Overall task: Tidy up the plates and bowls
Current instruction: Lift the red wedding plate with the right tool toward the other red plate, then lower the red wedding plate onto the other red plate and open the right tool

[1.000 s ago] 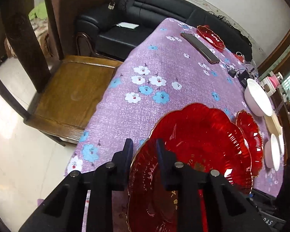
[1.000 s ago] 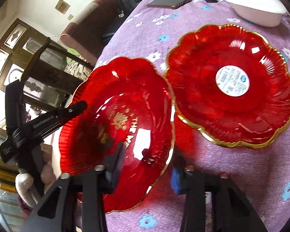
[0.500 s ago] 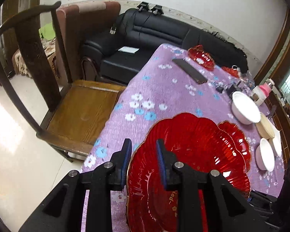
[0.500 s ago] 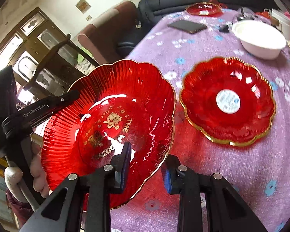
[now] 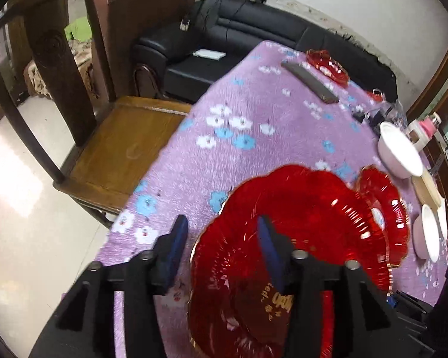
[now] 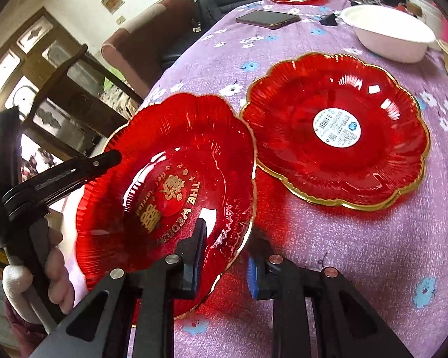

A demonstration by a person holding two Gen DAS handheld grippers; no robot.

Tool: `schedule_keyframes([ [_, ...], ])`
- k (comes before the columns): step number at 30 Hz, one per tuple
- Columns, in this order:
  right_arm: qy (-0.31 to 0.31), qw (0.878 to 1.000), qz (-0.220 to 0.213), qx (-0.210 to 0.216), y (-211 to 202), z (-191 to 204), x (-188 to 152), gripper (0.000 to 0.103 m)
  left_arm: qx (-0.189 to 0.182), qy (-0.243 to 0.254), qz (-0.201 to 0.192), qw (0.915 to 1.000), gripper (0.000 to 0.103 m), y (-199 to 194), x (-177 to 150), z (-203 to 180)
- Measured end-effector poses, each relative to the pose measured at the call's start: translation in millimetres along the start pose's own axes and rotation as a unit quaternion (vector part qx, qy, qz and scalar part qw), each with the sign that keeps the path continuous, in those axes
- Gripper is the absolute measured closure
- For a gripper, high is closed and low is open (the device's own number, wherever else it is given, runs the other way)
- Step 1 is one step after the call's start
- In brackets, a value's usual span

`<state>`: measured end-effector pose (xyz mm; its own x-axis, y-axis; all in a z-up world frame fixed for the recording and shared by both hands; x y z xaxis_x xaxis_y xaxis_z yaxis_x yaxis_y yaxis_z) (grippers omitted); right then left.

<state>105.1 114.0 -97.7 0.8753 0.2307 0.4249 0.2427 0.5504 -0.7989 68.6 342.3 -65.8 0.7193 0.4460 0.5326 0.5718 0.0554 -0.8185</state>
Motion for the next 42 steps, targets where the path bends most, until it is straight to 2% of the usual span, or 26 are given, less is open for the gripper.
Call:
schedule_keyframes([
  [2, 0.000, 1.000, -0.010, 0.005, -11, -2, 0, 0.074, 0.000, 0.001, -0.014, 0.9999, 0.050, -15, 1, 0],
  [5, 0.001, 0.999, -0.038, 0.012, -39, -13, -2, 0.072, -0.016, -0.007, -0.027, 0.9995, 0.041, -35, 0, -2],
  [8, 0.019, 0.997, -0.071, -0.014, -65, -39, -5, 0.063, -0.030, -0.008, -0.034, 0.9990, 0.038, -47, -1, -10],
  [12, 0.066, 0.992, -0.091, -0.054, -80, -82, -3, 0.062, -0.057, -0.002, -0.026, 0.9980, 0.037, -52, -3, -36],
  [16, 0.101, 0.989, -0.093, -0.063, -75, -107, 10, 0.062, -0.075, 0.017, -0.013, 0.9970, 0.028, -48, -2, -71],
  [19, 0.112, 0.987, -0.089, -0.067, -62, -118, 19, 0.062, -0.082, 0.037, 0.006, 0.9959, 0.028, -36, 2, -98],
  [22, 0.131, 0.987, -0.081, -0.053, -48, -125, 23, 0.062, -0.074, 0.071, 0.020, 0.9945, 0.028, -19, 9, -127],
  [31, 0.119, 0.987, -0.108, -0.021, -46, -129, 23, 0.062, -0.047, 0.125, 0.101, 0.9860, 0.028, 57, 39, -184],
  [37, 0.115, 0.987, -0.112, 0.011, -45, -136, 27, 0.062, -0.013, 0.148, 0.141, 0.9788, 0.028, 98, 44, -198],
  [42, 0.118, 0.987, -0.110, 0.028, -42, -137, 31, 0.061, -0.008, 0.166, 0.181, 0.9694, 0.029, 120, 39, -206],
])
Point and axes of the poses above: each gripper's, at about its wrist camera, not at the fingertips, and y roughly the way its jaws point, z to its left, x to its top, the point moved 3 cm from there along y, roughly the way its jaws point, and after that the axes turned 1 degree about -x, right-handed, at the moved point
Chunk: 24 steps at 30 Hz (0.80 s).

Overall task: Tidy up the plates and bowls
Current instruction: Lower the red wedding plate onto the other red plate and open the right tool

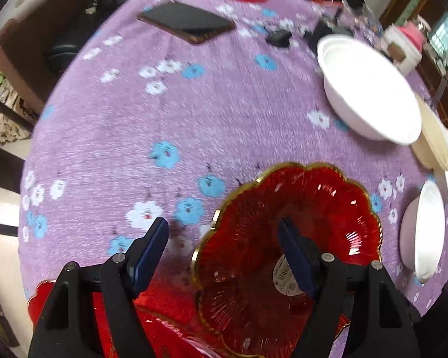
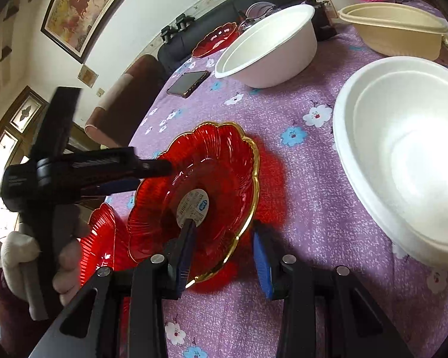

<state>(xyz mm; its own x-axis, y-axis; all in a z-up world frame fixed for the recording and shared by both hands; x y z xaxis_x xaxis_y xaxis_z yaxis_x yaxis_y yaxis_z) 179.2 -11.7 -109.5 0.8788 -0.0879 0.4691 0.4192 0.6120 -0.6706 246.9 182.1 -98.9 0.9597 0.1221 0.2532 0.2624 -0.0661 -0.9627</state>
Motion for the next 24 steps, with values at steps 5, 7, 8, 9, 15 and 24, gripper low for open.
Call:
schedule_keyframes([
  [5, -0.005, 1.000, -0.002, -0.001, 2, 3, 0, 0.061, 0.013, 0.037, 0.008, 0.9992, 0.045, 6, -4, -14],
  [7, -0.005, 1.000, -0.006, -0.003, 3, 3, 0, 0.061, 0.025, 0.040, 0.002, 0.9989, 0.047, 4, -4, -16],
  [8, -0.005, 1.000, -0.008, -0.004, 3, 3, 0, 0.062, 0.027, 0.040, -0.001, 0.9988, 0.048, 4, -4, -17],
  [9, -0.006, 1.000, -0.010, -0.009, 3, 2, 0, 0.066, 0.028, 0.038, -0.004, 0.9989, 0.051, 4, -5, -16],
  [15, -0.006, 0.999, -0.030, -0.022, -7, -2, 1, 0.079, 0.011, 0.006, -0.018, 0.9998, 0.067, -3, -8, -6],
  [24, -0.017, 0.997, -0.077, -0.006, -34, 4, 8, 0.080, 0.003, -0.010, -0.066, 0.9977, 0.070, -50, -14, -12],
])
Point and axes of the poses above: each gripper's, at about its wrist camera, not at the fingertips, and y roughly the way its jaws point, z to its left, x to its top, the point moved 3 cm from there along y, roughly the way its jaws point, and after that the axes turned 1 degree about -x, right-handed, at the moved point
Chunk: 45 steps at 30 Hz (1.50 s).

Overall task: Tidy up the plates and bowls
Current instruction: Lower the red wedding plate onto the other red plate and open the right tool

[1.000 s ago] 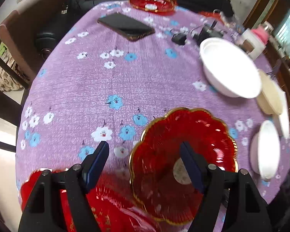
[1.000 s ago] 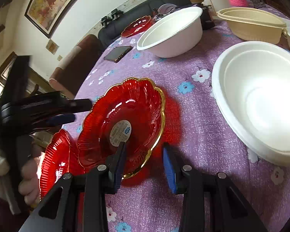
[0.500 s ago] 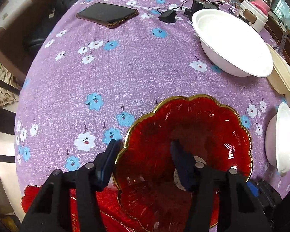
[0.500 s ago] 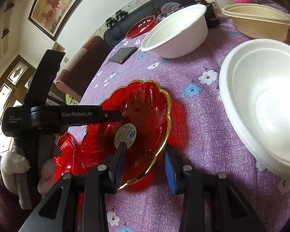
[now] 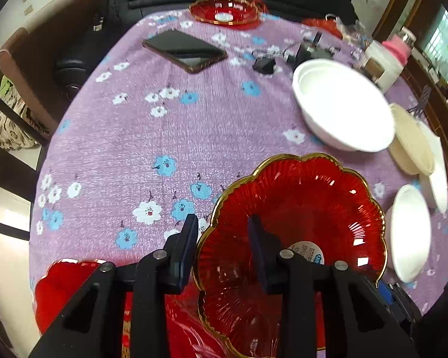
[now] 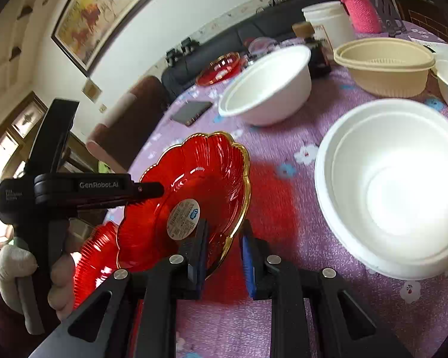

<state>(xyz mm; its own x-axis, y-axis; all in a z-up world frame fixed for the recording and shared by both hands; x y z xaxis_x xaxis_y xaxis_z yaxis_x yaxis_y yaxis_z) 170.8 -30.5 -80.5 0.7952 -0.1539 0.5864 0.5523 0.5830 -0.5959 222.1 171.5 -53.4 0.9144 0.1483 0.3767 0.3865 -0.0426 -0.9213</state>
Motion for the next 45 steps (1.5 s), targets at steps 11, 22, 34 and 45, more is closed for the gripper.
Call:
schedule_keyframes([
  [11, -0.033, 0.998, -0.031, 0.050, -41, 50, -1, 0.080, -0.005, -0.043, -0.055, 0.9975, 0.070, -63, -24, 26],
  [22, -0.095, 0.991, 0.037, 0.083, -15, 127, -38, 0.080, 0.006, -0.143, -0.079, 0.9866, 0.069, -92, -96, 119],
  [34, -0.128, 0.984, 0.116, 0.033, 51, 134, -79, 0.080, 0.005, -0.203, -0.038, 0.9785, 0.069, -41, -133, 167],
  [45, -0.172, 0.980, 0.098, -0.014, 53, 145, -84, 0.072, -0.010, -0.206, -0.074, 0.9757, 0.048, -45, -132, 160],
])
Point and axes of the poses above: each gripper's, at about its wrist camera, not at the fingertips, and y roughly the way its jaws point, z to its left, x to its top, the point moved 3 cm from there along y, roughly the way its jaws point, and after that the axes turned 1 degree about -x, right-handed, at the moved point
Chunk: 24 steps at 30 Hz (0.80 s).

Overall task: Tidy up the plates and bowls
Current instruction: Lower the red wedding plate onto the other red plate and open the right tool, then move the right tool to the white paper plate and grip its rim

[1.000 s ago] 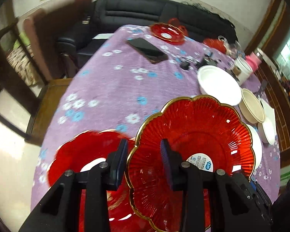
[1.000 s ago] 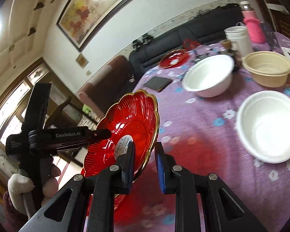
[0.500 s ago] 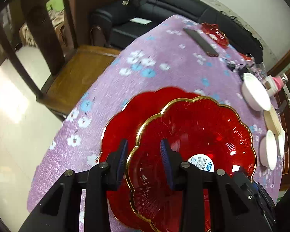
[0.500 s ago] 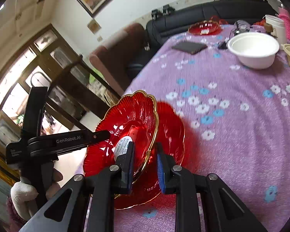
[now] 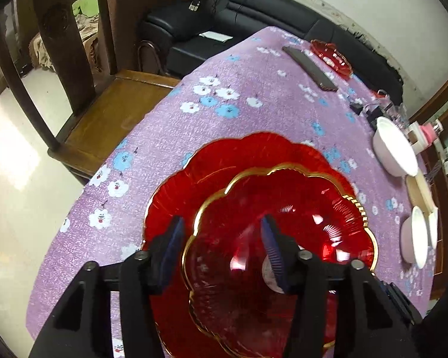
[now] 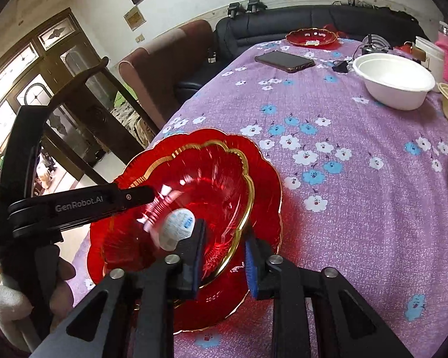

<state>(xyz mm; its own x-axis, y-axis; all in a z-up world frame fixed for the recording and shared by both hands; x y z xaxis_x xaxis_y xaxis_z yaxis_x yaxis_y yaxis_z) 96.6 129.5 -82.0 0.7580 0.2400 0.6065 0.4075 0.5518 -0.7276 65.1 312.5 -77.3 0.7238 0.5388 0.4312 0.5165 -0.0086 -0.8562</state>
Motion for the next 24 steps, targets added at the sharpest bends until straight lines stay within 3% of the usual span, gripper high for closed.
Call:
schedule_keyframes([
  [4, -0.032, 0.999, -0.006, -0.025, 2, 7, 3, 0.064, -0.007, -0.007, -0.014, 0.9999, 0.047, -8, 4, 1],
  [9, -0.071, 0.996, -0.016, -0.059, -2, 16, 6, 0.046, -0.018, -0.023, -0.036, 0.9989, 0.046, -25, 7, 6],
  [18, -0.083, 0.992, -0.072, -0.065, -41, 16, 12, 0.040, -0.016, -0.003, -0.114, 0.9934, 0.038, -76, -2, -7],
  [21, -0.071, 0.989, -0.106, -0.074, -68, 4, 11, 0.040, 0.010, 0.026, -0.161, 0.9865, 0.037, -100, -11, -22],
  [24, -0.060, 0.982, -0.151, -0.099, -101, -11, 7, 0.036, 0.038, 0.052, -0.225, 0.9721, 0.026, -128, -23, -40],
])
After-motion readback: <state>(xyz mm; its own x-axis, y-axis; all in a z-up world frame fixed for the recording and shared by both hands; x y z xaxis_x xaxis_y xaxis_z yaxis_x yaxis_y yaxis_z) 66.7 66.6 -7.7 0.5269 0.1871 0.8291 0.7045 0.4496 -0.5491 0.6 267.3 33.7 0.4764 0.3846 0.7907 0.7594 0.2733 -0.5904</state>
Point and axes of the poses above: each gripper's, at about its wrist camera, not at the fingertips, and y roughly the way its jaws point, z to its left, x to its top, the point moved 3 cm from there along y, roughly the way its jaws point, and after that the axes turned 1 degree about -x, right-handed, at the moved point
